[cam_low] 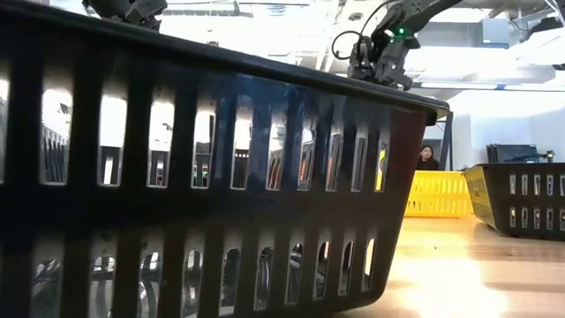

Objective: Stack baskets on shelf by color
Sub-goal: Stack the bottom yellow bin on top of the other yellow bin on the shelf

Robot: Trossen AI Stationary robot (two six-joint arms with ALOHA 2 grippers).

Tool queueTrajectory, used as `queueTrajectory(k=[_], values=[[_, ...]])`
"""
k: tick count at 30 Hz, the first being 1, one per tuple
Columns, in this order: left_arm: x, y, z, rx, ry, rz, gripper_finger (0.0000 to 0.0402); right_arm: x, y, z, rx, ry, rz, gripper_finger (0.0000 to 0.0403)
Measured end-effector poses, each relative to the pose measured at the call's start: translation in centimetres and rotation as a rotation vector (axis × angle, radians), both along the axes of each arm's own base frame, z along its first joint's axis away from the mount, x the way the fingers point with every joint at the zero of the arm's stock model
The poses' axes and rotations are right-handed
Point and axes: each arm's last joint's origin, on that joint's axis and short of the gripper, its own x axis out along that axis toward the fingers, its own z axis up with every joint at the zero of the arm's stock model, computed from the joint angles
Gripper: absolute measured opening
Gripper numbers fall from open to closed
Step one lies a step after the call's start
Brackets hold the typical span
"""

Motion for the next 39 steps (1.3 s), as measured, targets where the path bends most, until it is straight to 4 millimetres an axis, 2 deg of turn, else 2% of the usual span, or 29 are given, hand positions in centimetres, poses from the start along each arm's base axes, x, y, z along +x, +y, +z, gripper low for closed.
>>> queueTrajectory(k=[7, 16, 22, 26, 39], values=[[0.0, 0.0, 0.0, -0.005, -0.005, 0.006, 0.0146, -0.2, -0.3, -1.4, 0.024, -0.009, -0.005, 0.0003], [0.0, 0.0, 0.0, -0.005, -0.007, 0.009, 0.0146, -0.1, -0.6, -2.2, 0.032, 0.008, -0.019, 0.0004], [0.0, 0.0, 0.0, -0.009, -0.010, 0.013, 0.0146, 1.0, -1.5, -5.2, 0.082, 0.091, -0.021, 0.0005], [0.0, 0.0, 0.0, -0.014, -0.014, 0.018, 0.0146, 1.5, -2.1, -6.6, 0.081, 0.113, -0.026, 0.0004], [0.0, 0.0, 0.0, -0.014, -0.014, 0.018, 0.0146, 2.0, -2.8, -6.9, 0.001, 0.113, -0.044, 0.0018]])
